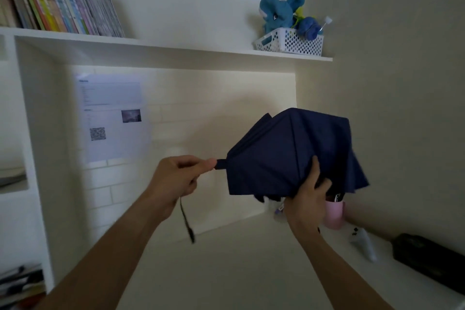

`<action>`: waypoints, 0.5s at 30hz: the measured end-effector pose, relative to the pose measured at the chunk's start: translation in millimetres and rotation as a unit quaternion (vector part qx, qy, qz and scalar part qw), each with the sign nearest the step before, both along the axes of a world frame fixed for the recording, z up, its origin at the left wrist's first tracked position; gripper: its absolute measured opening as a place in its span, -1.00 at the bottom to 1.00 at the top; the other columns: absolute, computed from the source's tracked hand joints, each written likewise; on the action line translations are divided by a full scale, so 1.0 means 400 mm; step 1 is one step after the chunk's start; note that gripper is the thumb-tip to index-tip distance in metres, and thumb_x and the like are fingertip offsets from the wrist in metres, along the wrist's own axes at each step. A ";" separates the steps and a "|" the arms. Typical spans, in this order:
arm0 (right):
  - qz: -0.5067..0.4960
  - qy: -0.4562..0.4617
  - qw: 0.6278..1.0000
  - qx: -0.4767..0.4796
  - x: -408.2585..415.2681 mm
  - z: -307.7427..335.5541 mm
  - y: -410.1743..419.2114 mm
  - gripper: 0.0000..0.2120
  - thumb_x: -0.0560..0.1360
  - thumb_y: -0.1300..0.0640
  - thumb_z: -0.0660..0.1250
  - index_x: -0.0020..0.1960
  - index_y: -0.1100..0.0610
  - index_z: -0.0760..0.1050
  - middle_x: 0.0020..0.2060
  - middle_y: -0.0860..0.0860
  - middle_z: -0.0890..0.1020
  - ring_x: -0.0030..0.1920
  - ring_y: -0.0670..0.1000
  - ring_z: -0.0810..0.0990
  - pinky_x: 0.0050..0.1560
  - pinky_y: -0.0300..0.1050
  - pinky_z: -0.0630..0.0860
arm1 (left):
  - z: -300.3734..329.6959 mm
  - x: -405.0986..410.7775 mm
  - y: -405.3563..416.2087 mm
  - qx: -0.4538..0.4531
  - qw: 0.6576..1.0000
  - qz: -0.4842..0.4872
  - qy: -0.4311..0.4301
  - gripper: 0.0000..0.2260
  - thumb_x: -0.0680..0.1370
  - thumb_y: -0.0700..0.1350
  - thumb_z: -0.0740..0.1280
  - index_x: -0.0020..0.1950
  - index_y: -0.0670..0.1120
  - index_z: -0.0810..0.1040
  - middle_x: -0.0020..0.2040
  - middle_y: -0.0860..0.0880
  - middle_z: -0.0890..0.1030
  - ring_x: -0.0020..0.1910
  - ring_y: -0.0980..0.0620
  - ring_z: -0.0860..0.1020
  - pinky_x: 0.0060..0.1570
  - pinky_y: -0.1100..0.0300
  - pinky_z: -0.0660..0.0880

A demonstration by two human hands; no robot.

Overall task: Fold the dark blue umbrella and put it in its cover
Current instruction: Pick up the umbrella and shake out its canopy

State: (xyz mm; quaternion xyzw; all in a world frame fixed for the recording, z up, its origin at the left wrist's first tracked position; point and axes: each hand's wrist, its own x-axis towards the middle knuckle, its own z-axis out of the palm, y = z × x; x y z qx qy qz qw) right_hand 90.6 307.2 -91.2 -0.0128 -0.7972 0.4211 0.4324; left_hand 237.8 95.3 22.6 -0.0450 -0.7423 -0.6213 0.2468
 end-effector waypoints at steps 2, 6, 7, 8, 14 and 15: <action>-0.023 -0.020 0.997 0.078 -0.006 0.006 -0.006 0.08 0.42 0.24 0.48 0.60 -0.10 -0.23 0.32 0.30 0.26 -0.25 0.26 0.60 -0.26 0.19 0.64 | 0.015 0.021 0.009 -0.043 0.998 -0.051 -0.012 -0.82 0.49 -0.02 0.50 -0.13 -0.14 0.73 -0.40 -0.05 0.30 -0.47 0.04 0.20 -0.40 0.14 0.17; 0.026 -0.048 0.997 0.063 -0.004 0.010 -0.010 0.06 0.41 0.26 0.46 0.60 -0.13 -0.20 0.35 0.26 0.22 -0.24 0.26 0.55 -0.11 0.18 0.61 | 0.050 0.022 0.059 -0.043 0.991 -0.123 0.007 -0.80 0.51 -0.06 0.46 -0.14 -0.20 0.68 -0.41 -0.01 0.31 -0.47 0.05 0.24 -0.40 0.17 0.23; 0.037 -0.039 0.997 0.055 -0.002 0.003 -0.016 0.04 0.41 0.29 0.45 0.61 -0.10 -0.16 0.34 0.25 0.22 -0.24 0.26 0.56 -0.10 0.18 0.61 | 0.058 0.013 0.059 -0.044 0.994 -0.097 0.014 -0.76 0.50 -0.07 0.48 -0.09 -0.27 0.67 -0.42 0.00 0.32 -0.46 0.05 0.25 -0.40 0.19 0.24; 0.051 -0.022 0.996 0.064 0.001 -0.007 -0.021 0.01 0.41 0.33 0.42 0.62 -0.10 -0.12 0.34 0.24 0.23 -0.24 0.25 0.56 -0.13 0.16 0.62 | 0.065 0.006 0.051 -0.043 0.996 -0.071 0.017 -0.73 0.50 -0.08 0.49 -0.06 -0.32 0.66 -0.42 0.01 0.33 -0.46 0.05 0.26 -0.41 0.20 0.25; 0.137 0.008 0.989 0.054 -0.021 -0.040 -0.049 -0.02 0.42 0.41 0.36 0.60 -0.17 -0.04 0.37 0.16 0.26 0.06 0.24 0.54 -0.04 0.06 0.56 | 0.067 0.005 -0.035 -0.039 0.997 -0.058 -0.026 -0.81 0.49 -0.03 0.51 -0.23 -0.12 0.66 -0.39 0.01 0.37 -0.43 0.08 0.28 -0.42 0.22 0.25; 0.151 0.004 0.988 0.044 -0.023 -0.041 -0.063 -0.03 0.42 0.41 0.38 0.61 -0.14 -0.01 0.38 0.16 0.28 0.11 0.23 0.53 -0.02 0.03 0.53 | 0.061 0.004 -0.044 -0.038 0.996 -0.064 -0.040 -0.80 0.49 -0.02 0.50 -0.27 -0.09 0.65 -0.38 0.01 0.38 -0.43 0.08 0.28 -0.39 0.21 0.26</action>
